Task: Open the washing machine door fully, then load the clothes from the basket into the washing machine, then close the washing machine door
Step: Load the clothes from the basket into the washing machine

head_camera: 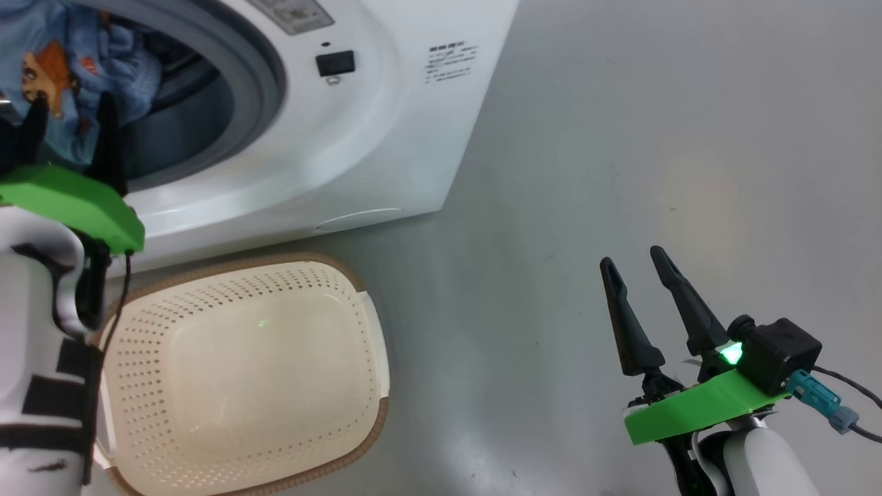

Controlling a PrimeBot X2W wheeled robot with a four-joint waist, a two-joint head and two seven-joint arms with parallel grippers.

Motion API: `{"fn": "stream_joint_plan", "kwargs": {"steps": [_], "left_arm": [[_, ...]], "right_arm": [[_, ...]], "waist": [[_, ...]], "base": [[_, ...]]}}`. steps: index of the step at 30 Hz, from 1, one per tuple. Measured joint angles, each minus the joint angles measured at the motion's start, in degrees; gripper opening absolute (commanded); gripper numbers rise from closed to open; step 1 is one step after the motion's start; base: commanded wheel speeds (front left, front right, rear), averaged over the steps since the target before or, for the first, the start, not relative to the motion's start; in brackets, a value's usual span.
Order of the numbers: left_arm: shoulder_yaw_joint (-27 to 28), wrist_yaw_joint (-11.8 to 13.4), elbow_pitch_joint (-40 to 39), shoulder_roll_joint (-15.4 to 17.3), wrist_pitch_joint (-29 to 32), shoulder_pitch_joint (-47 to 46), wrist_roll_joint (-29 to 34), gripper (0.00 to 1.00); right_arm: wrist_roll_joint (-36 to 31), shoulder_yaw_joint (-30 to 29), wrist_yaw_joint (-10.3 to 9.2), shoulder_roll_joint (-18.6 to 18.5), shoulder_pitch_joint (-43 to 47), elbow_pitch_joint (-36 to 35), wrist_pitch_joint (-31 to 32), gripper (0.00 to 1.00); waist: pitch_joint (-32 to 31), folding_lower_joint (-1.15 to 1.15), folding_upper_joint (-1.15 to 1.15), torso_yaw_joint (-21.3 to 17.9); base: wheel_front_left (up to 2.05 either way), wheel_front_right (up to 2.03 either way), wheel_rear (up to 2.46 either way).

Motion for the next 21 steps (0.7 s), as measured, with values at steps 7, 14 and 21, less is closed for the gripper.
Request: {"fn": "stream_joint_plan", "kwargs": {"steps": [7, 14, 21], "left_arm": [[-0.8, 1.5, 7.5, 1.2, 3.2, -4.8, 1.1, 1.00], [-2.3, 2.2, 12.2, 2.0, 3.6, -7.5, 2.2, 1.00], [-3.6, 1.9, 15.6, 2.2, 4.1, -9.6, 2.7, 0.00]], "right_arm": [[0.5, 0.2, 0.00, 0.0, -0.5, 0.8, -0.8, 1.00], [0.8, 0.3, 0.00, 0.0, -0.8, 1.2, -1.4, 1.00], [0.8, 0.3, 0.00, 0.0, -1.5, 1.5, -1.5, 1.00]], "waist": [[0.9, 0.00, 0.00, -1.3], [1.4, 0.00, 0.00, -1.9], [1.7, 0.00, 0.00, -1.8]], "base": [[0.00, 0.00, 0.00], [0.00, 0.00, 0.00], [0.00, 0.00, 0.00]]}}
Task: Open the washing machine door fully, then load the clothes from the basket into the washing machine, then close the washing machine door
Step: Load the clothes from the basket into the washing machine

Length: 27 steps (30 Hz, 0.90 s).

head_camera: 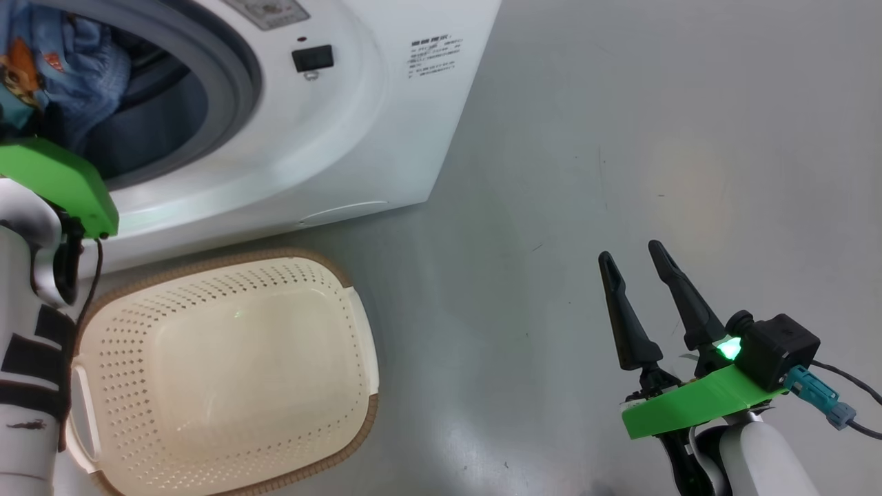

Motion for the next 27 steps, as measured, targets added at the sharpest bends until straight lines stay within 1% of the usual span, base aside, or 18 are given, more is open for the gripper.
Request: {"fn": "stream_joint_plan", "kwargs": {"steps": [1, 5, 6, 7, 10, 13, 18, 24, 27], "left_arm": [[-0.1, 0.0, 0.2, 0.0, 0.0, -0.2, 0.0, 0.00], [0.0, 0.1, 0.5, 0.0, -3.8, -1.8, 0.3, 0.00], [1.3, 0.6, -0.2, -0.1, -7.7, -2.6, -0.1, 0.00], [2.1, 0.6, -0.5, -0.3, -9.6, -3.3, -0.9, 0.00], [3.1, 0.8, -0.9, -0.4, -12.7, -5.1, -2.1, 0.00], [3.3, 0.4, -0.5, -0.5, -13.6, -6.9, -2.4, 0.00], [3.0, -0.6, 3.1, -0.4, -13.6, -12.2, -2.7, 0.00], [2.6, -1.6, 8.3, 1.4, -13.6, -19.8, -2.6, 0.00], [2.3, -2.8, 10.9, 2.4, -13.6, -23.1, -2.5, 0.00]], "right_arm": [[0.0, 0.0, 0.00, 0.0, 0.0, 0.0, 0.0, 1.00], [0.0, 0.0, 0.00, 0.0, 0.0, 0.1, -0.1, 1.00], [0.0, 0.1, 0.00, 0.0, -0.1, 0.1, -0.1, 1.00], [0.0, 0.1, 0.00, 0.0, -0.2, 0.1, -0.1, 1.00], [0.0, 0.2, 0.00, 0.0, -0.2, 0.1, -0.2, 1.00], [0.0, 0.3, 0.00, 0.0, -0.2, 0.0, -0.3, 1.00], [0.0, 1.1, 0.00, 0.0, -0.5, -0.3, -0.3, 1.00], [0.0, 1.2, 0.00, 0.0, -1.4, -0.5, -0.5, 1.00], [0.0, 1.2, 0.00, 0.0, -1.4, -0.6, -0.6, 1.00]], "waist": [[0.0, 0.00, 0.00, 0.0], [0.2, 0.00, 0.00, 0.0], [0.4, 0.00, 0.00, -0.1], [0.5, 0.00, 0.00, -0.1], [0.8, 0.00, 0.00, -0.3], [1.6, 0.00, 0.00, -0.5], [3.3, 0.00, 0.00, -1.2], [5.5, 0.00, 0.00, -3.0], [6.8, 0.00, 0.00, -4.0]], "base": [[0.00, 0.00, 0.00], [0.00, 0.00, 0.00], [0.00, 0.00, 0.00], [0.00, 0.00, 0.00], [0.00, 0.00, 0.00], [0.00, 0.00, 0.00], [0.00, 0.00, 0.00], [0.00, 0.00, 0.00], [0.00, 0.00, 0.00]]}}
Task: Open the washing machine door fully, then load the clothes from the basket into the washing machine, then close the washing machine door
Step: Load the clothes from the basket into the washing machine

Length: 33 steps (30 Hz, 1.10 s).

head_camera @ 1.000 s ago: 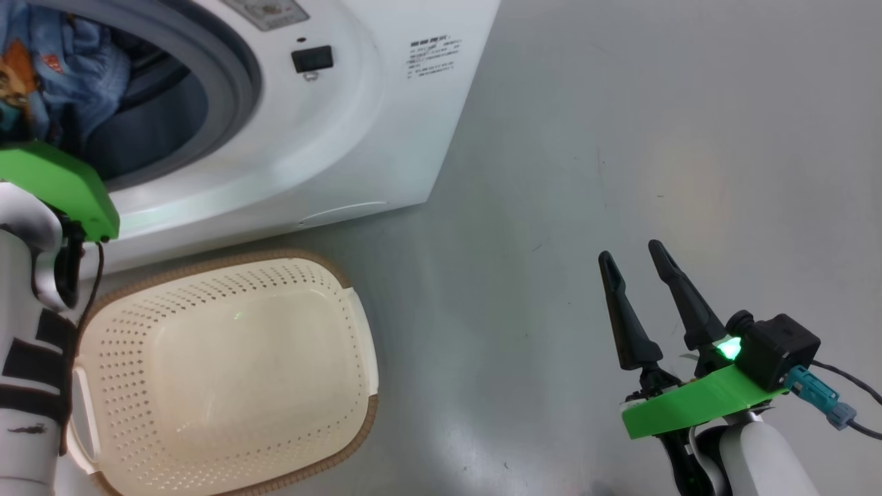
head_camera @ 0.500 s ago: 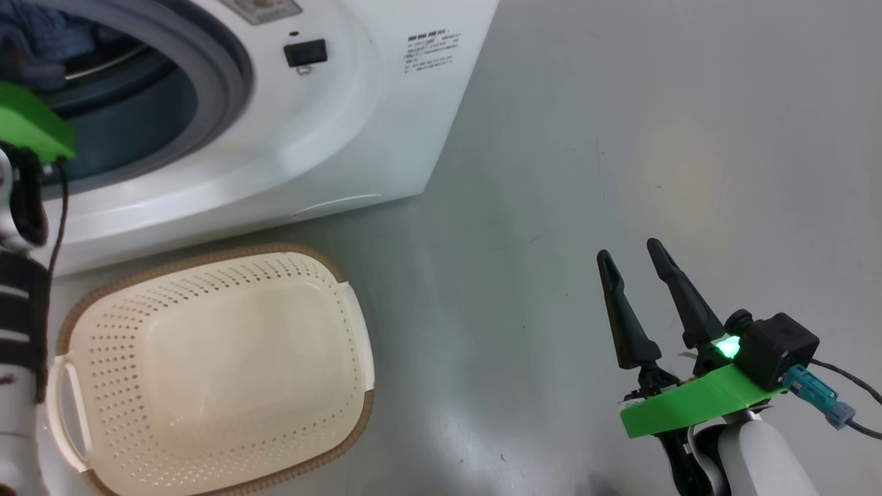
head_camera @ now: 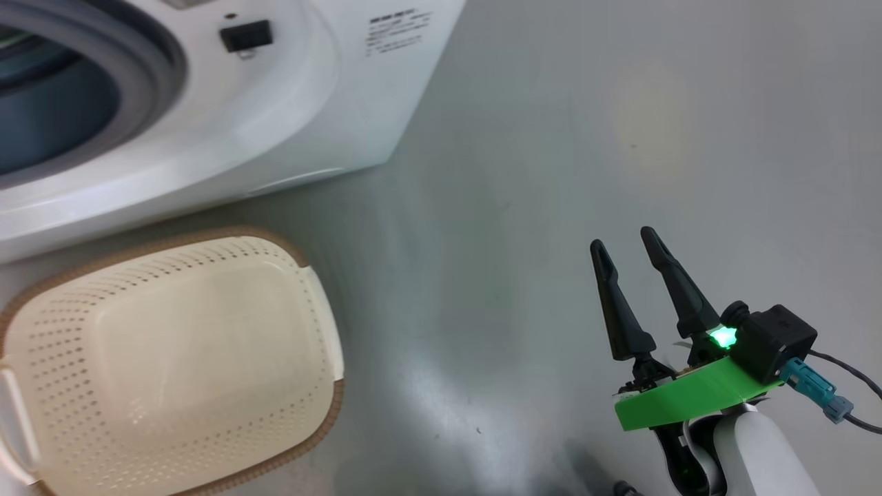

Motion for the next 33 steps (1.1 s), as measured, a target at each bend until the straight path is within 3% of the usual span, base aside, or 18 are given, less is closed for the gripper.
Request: {"fn": "stream_joint_plan", "kwargs": {"steps": [11, 21, 23, 33], "left_arm": [[-0.7, -1.9, 7.1, 3.8, -2.0, -8.6, 1.1, 0.00], [-1.1, -2.3, 10.4, 2.7, -2.5, -11.3, 1.1, 0.00], [-1.1, -2.3, 10.3, 2.7, -2.5, -11.0, 1.1, 1.00], [-1.1, -3.3, 8.0, 1.2, -2.5, -7.0, 1.1, 1.00]], "right_arm": [[0.4, 1.4, 0.00, 0.1, -0.6, 0.3, -0.2, 1.00], [1.0, 1.7, 0.00, 0.2, -1.8, 1.0, -0.7, 1.00], [1.0, 1.7, 0.00, 0.2, -2.0, 1.1, -0.7, 1.00], [0.4, 0.7, 0.00, 0.2, -2.0, 1.1, -0.7, 1.00]], "waist": [[3.7, 0.00, 0.00, -4.2], [4.5, 0.00, 0.00, -5.1], [4.1, 0.00, 0.00, -4.9], [2.6, 0.00, 0.00, -2.6]], "base": [[0.00, 0.00, 0.00], [0.00, 0.00, 0.00], [0.00, 0.00, 0.00], [0.00, 0.00, 0.00]]}}
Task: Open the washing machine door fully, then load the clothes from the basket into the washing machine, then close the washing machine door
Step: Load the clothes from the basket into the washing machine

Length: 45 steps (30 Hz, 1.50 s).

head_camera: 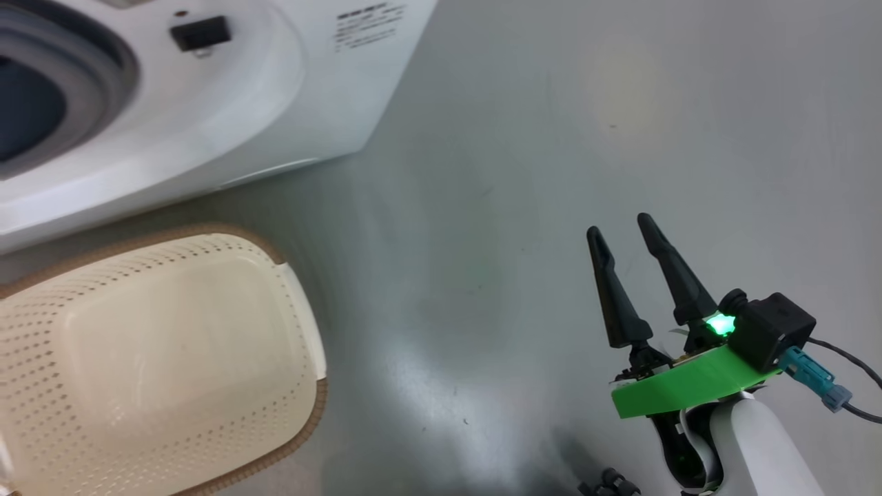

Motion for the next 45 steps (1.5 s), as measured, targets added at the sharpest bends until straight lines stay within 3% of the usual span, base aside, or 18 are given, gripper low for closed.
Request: {"fn": "stream_joint_plan", "kwargs": {"steps": [10, 21, 32, 38, 45], "left_arm": [[-1.9, -1.9, -1.9, -3.5, 0.0, 8.3, 0.3, 1.00], [-4.3, -2.4, -7.9, -6.5, 0.0, 19.1, -0.3, 1.00], [-5.8, -2.4, -18.4, -8.1, 0.0, 31.9, -1.9, 1.00], [-5.3, -2.4, -28.0, -8.3, 0.0, 41.2, -3.0, 1.00], [-4.6, 0.8, -38.5, -8.4, 0.0, 53.4, -3.9, 1.00]], "right_arm": [[-2.1, -2.1, 0.00, 0.0, 0.1, -1.4, 1.8, 1.00], [-3.2, -3.8, 0.00, -0.1, 1.5, -3.1, 4.7, 1.00], [-4.1, -5.3, 0.00, -0.2, 3.8, -4.7, 7.1, 1.00], [-4.5, -6.2, 0.00, -0.2, 5.5, -5.7, 7.7, 1.00], [-4.4, -6.4, 0.00, -0.2, 6.8, -6.4, 7.7, 1.00]], "waist": [[-3.2, 0.00, 0.00, 3.9], [-8.0, 0.00, 0.00, 9.7], [-13.2, 0.00, 0.00, 15.0], [-16.3, 0.00, 0.00, 17.3], [-19.0, 0.00, 0.00, 18.6]], "base": [[0.00, 0.00, 0.00], [0.00, 0.00, 0.00], [0.00, 0.00, 0.00], [0.00, 0.00, 0.00], [0.00, 0.00, 0.00]]}}
